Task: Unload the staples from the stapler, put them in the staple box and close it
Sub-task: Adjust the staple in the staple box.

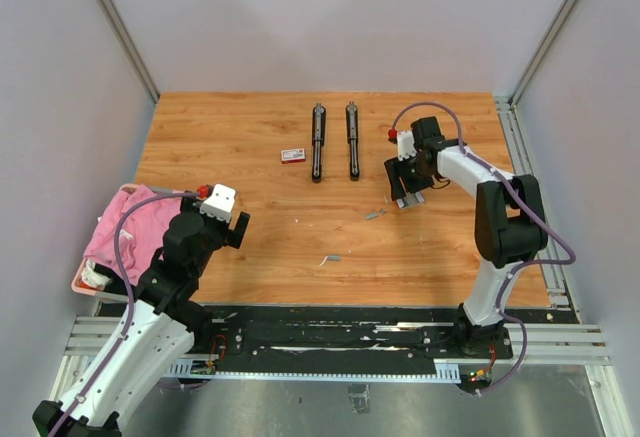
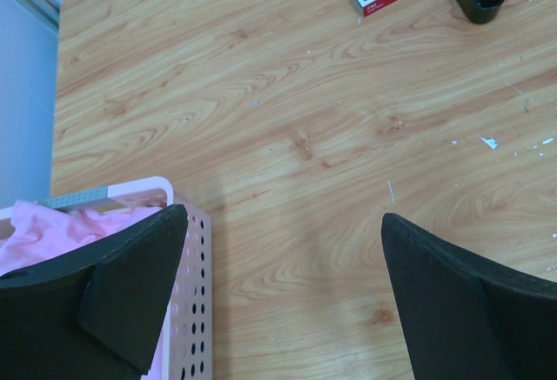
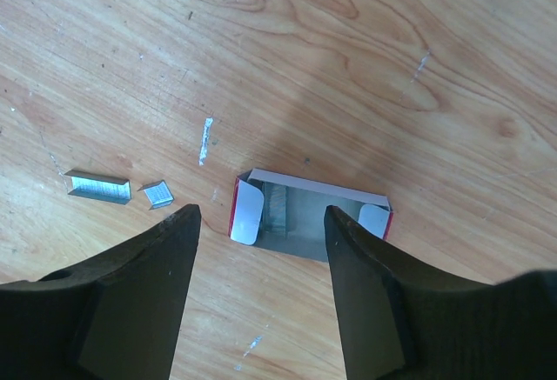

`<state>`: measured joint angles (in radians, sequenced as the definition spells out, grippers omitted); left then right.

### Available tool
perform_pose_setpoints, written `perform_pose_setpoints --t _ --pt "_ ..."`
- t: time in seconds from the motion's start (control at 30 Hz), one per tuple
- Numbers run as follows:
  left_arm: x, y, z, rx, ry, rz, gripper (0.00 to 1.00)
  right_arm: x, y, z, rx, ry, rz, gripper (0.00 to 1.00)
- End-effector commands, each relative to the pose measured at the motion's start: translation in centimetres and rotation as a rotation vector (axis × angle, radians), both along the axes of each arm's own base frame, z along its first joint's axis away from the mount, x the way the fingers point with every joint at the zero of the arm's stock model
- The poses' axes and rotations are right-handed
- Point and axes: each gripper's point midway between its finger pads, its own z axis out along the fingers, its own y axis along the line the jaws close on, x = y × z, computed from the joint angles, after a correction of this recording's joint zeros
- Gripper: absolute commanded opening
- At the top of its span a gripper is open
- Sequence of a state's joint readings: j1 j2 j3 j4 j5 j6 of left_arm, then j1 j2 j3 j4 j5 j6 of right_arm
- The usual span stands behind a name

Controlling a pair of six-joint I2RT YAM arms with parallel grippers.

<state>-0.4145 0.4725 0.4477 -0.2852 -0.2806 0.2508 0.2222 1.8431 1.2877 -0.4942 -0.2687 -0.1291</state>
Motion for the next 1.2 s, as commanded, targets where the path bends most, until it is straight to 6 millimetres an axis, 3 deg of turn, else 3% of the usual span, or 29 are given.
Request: perform_pose_setpoints --t 0.0,0.47,1.17 --pt "0.3 0.3 0.6 -0.001 -0.035 0.017 0.98 -0.6 0.4 -1.5 -0.017 0.039 0.014 0.59" --pt "0.4 0.3 0.5 0.001 -0.033 0.016 0.98 -1.0 0.5 -3.0 -0.033 0.076 0.027 0.45" --pt "0.4 0.3 0.6 0.0 -0.033 0.015 0.98 -0.9 0.6 -2.7 -0.025 0.071 0.031 0.28"
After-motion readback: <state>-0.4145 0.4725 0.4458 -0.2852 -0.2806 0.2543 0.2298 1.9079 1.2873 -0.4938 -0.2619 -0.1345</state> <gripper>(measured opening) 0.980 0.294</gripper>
